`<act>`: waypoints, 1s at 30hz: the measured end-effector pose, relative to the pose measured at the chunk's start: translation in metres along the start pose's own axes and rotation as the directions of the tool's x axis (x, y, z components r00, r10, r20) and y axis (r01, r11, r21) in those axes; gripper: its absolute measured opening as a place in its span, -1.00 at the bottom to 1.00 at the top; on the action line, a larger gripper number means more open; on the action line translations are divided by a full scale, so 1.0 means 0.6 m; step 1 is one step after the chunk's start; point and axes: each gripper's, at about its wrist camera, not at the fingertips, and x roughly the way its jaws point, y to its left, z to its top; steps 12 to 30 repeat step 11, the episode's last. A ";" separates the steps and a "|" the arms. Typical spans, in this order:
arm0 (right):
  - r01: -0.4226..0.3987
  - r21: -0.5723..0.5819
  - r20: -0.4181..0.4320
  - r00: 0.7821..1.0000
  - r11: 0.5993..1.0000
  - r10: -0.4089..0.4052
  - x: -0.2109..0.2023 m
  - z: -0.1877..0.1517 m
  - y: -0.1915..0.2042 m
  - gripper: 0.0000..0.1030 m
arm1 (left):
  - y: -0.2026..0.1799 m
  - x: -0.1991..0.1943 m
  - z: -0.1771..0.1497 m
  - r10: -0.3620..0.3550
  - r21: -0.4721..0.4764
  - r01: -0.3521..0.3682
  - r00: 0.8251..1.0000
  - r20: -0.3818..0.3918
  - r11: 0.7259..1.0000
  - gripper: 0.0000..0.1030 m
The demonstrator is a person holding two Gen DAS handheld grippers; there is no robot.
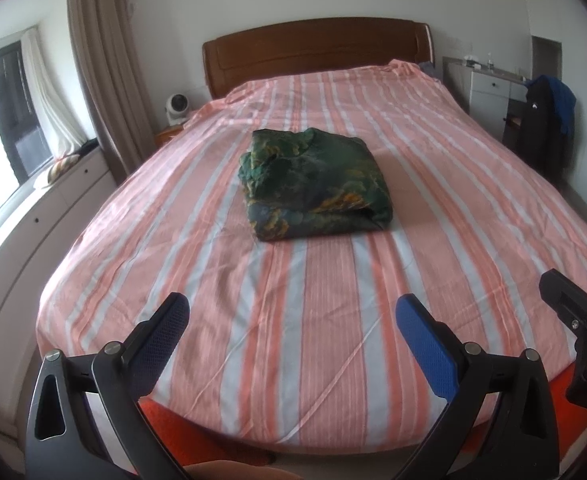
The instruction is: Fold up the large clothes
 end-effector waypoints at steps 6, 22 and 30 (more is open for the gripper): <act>0.002 0.002 -0.005 1.000 1.000 -0.002 0.004 -0.001 -0.001 1.00 | 0.006 0.008 -0.003 0.008 -0.009 -0.008 1.000 -0.007 1.000 1.00; 0.002 0.008 -0.013 1.000 1.000 -0.002 0.010 -0.003 -0.005 1.00 | 0.007 0.012 -0.004 -0.003 -0.008 0.003 1.000 -0.008 1.000 1.00; 0.002 0.008 -0.013 1.000 1.000 -0.002 0.010 -0.003 -0.005 1.00 | 0.007 0.012 -0.004 -0.003 -0.008 0.003 1.000 -0.008 1.000 1.00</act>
